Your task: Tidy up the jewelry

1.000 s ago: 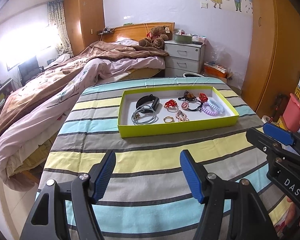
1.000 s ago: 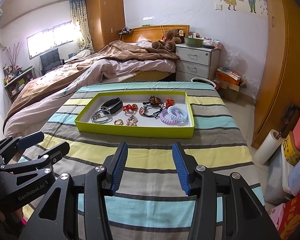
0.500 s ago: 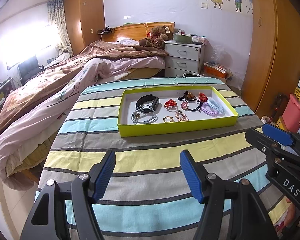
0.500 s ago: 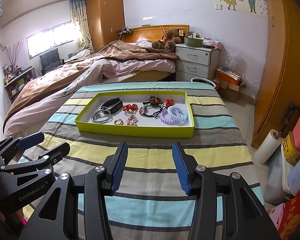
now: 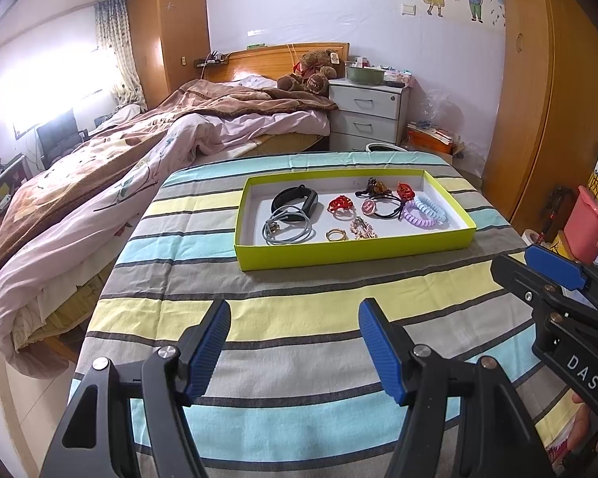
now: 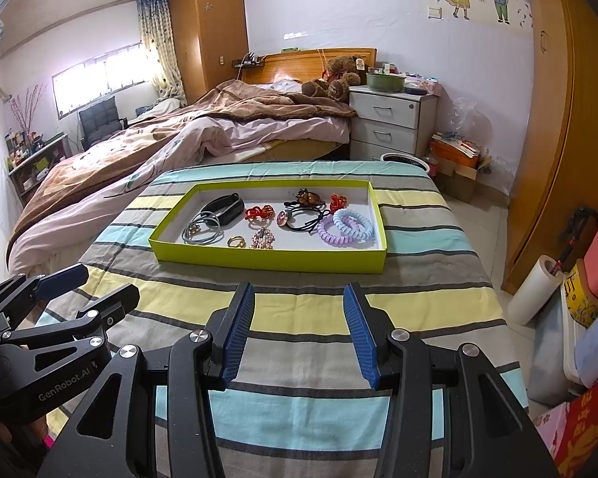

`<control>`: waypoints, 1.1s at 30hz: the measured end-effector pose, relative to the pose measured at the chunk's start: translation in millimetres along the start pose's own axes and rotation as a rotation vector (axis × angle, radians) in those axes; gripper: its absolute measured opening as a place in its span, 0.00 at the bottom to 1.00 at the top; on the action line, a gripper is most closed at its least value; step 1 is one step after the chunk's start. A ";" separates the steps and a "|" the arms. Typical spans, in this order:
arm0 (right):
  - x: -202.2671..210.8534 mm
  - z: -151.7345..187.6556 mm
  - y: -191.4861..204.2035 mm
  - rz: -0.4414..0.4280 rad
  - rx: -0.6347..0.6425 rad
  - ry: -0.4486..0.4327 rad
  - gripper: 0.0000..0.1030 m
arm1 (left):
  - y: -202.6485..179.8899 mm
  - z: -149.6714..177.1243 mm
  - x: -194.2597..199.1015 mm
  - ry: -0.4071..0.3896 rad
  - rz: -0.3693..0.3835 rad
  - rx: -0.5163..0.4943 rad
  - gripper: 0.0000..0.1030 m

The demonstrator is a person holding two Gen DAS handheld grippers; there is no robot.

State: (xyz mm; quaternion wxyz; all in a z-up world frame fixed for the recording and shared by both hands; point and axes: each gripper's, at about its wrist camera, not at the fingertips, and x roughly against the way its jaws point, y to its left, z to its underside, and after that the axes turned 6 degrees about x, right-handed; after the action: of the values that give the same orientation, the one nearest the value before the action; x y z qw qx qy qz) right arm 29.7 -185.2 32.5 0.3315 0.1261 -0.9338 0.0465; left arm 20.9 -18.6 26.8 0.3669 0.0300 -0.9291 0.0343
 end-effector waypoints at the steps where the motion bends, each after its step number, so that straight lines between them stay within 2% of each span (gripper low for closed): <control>1: 0.0 0.3 0.0 0.000 0.000 0.000 0.46 | -0.1 0.0 0.1 -0.001 -0.001 -0.001 0.64; 33: -0.4 4.8 0.3 0.001 -0.004 0.003 0.46 | -0.6 3.3 -3.3 0.008 0.008 -0.006 0.64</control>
State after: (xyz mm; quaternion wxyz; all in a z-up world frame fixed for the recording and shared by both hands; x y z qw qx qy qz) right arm 27.1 -185.6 28.5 0.3332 0.1250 -0.9335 0.0452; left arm 21.1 -19.4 22.1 0.3704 0.0251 -0.9279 0.0332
